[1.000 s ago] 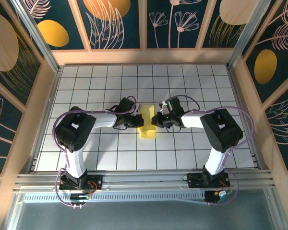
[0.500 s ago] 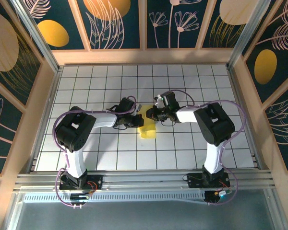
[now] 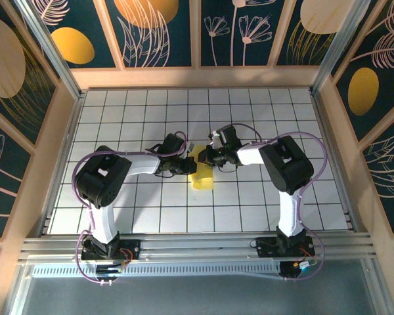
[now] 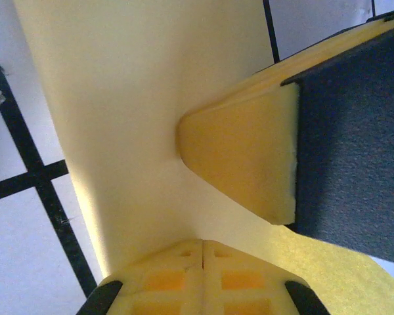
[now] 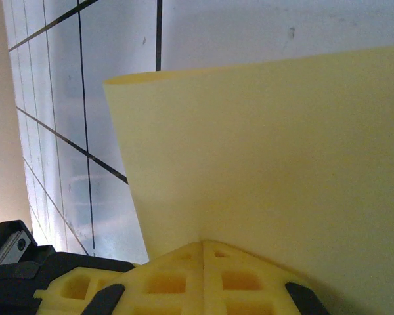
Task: Fold a paper plane with a square sheet of paper (fold left side to right side)
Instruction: First fold the square sheet of paper in half at the center of the table.
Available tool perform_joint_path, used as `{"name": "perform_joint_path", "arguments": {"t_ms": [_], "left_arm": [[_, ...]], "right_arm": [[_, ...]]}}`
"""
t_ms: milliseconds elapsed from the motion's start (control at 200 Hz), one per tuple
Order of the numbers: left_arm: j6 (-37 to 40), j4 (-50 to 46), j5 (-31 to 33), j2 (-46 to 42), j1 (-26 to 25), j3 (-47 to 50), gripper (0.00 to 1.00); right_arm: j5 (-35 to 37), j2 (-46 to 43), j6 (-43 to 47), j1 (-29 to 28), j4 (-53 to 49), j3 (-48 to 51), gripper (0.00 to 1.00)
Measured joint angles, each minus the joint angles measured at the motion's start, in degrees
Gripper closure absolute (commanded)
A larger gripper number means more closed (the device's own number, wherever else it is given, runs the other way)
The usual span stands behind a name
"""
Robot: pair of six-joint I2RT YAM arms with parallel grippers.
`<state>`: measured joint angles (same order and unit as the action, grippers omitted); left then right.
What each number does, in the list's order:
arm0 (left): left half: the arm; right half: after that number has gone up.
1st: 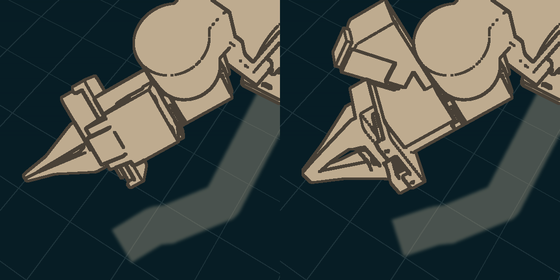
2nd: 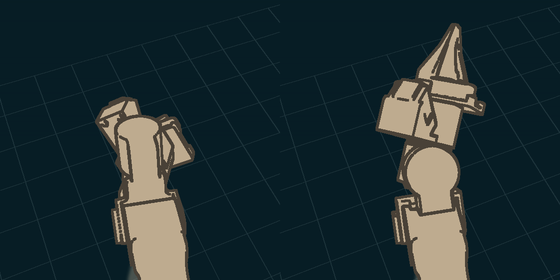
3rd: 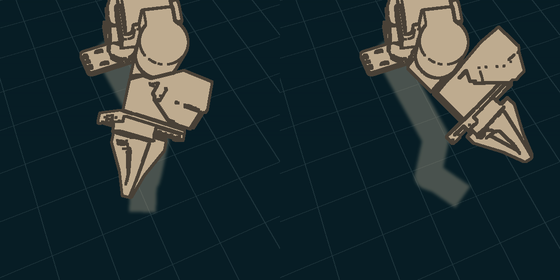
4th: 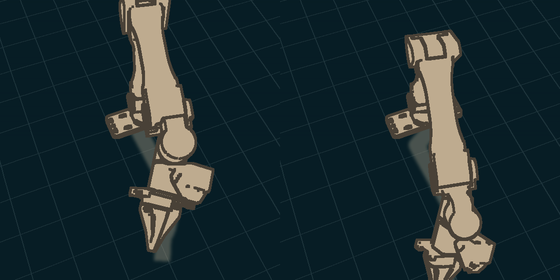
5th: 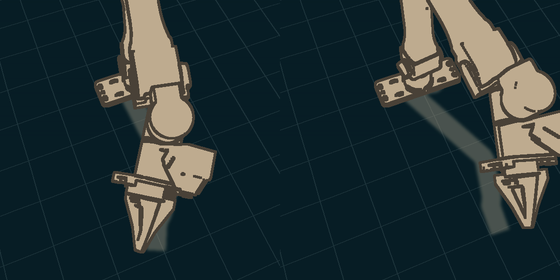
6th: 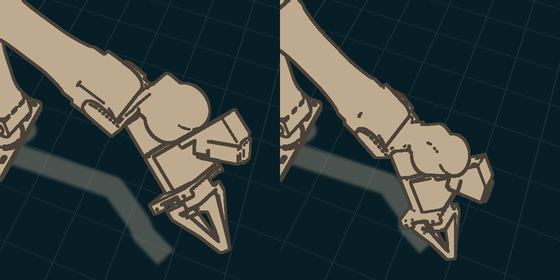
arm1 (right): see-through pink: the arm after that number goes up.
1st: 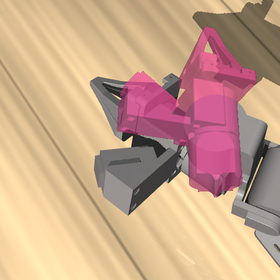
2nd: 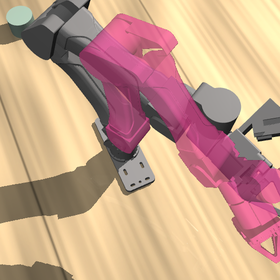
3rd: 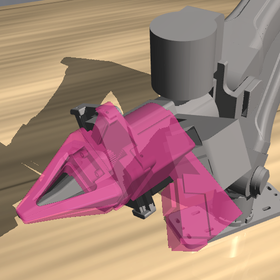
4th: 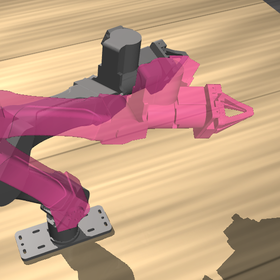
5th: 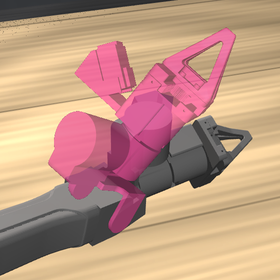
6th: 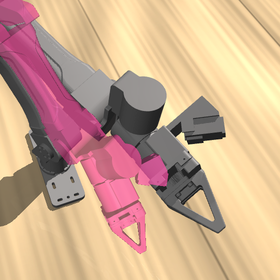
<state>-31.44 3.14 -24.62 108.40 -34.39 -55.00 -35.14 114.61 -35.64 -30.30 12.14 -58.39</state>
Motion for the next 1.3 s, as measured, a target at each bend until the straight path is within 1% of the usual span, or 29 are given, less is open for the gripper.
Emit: {"name": "perform_joint_path", "arguments": {"t_ms": [190,570,756,941,1111,1171,1301], "left_arm": [[0.0,0.9,0.0,-0.6,-0.3,1.2,0.96],[-0.1,4.8,-0.7,-6.8,-1.6,10.6,0.96],[-1.7,5.4,-1.1,-9.3,-1.7,13.7,0.95],[-3.7,1.9,-0.9,-12.0,-1.9,13.1,0.95],[-5.1,2.0,-0.9,-12.9,-1.8,8.5,0.95],[-5.6,2.9,-1.5,-12.4,-1.8,7.0,0.96],[-6.4,4.9,-3.0,-8.1,-1.9,4.3,0.96]], "right_arm": [[0.8,0.0,0.4,-0.1,-1.3,-0.5,1.00],[0.6,0.0,0.6,0.0,-1.6,-0.5,1.00],[0.6,0.0,0.6,0.0,-1.6,-0.5,1.00],[0.5,0.0,0.4,0.1,-1.2,-0.2,1.00],[0.3,0.0,0.1,0.2,-0.1,0.3,1.00],[0.3,-0.1,-0.1,0.2,0.1,0.4,1.00],[0.3,-0.1,-0.3,0.2,0.2,0.4,1.00]]}}
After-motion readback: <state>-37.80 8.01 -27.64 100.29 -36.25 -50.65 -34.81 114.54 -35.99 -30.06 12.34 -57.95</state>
